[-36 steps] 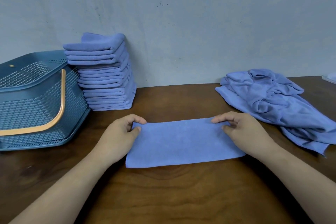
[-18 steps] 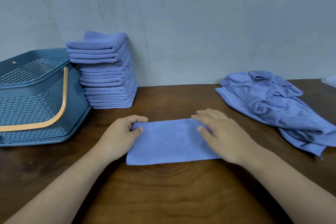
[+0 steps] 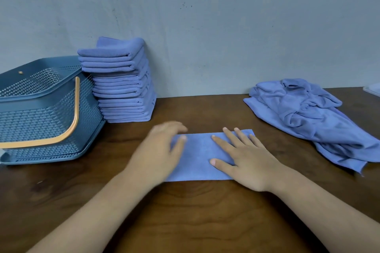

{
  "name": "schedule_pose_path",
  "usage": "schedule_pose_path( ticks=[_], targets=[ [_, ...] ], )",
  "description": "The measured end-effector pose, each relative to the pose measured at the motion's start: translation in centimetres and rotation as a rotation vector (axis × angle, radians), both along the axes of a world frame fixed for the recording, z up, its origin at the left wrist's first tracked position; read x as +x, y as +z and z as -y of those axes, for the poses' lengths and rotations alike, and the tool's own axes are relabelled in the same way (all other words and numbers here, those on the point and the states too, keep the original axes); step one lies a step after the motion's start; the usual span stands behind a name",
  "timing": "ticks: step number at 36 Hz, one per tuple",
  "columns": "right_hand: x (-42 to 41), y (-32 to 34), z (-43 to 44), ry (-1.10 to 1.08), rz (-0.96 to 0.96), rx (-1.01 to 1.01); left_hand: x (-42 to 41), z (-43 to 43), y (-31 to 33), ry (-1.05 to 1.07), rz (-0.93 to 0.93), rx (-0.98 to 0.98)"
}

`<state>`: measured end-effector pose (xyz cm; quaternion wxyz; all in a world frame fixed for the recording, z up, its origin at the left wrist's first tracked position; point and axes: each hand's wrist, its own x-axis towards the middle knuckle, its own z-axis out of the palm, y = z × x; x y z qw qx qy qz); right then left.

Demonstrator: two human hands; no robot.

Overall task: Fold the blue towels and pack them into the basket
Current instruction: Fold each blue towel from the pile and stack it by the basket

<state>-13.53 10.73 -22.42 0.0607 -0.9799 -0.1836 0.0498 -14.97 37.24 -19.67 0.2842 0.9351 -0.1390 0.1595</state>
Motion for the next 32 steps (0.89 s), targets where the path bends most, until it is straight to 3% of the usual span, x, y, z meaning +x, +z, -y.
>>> schedule_pose_path(
  ticks=[3,6,13,22,27,32],
  targets=[
    [0.0,0.1,0.0,-0.015,-0.015,0.015,-1.1,2.9,-1.2,-0.091,-0.246,0.253],
    [-0.1,0.0,0.1,-0.025,-0.029,0.018,-0.8,1.7,-2.5,-0.106,-0.342,0.472],
    [0.0,0.0,0.2,-0.040,-0.044,0.011,-0.1,-1.1,-1.2,-0.046,-0.480,0.507],
    [-0.1,-0.1,0.2,-0.015,-0.010,0.013,0.8,6.8,-1.0,-0.064,-0.206,0.665],
    [0.0,-0.1,0.4,-0.011,-0.014,0.010,1.8,6.5,-2.3,-0.111,-0.356,0.469],
    [0.2,-0.2,0.6,-0.014,-0.026,0.037,2.0,3.7,-2.5,-0.106,-0.372,0.459]
  ],
)
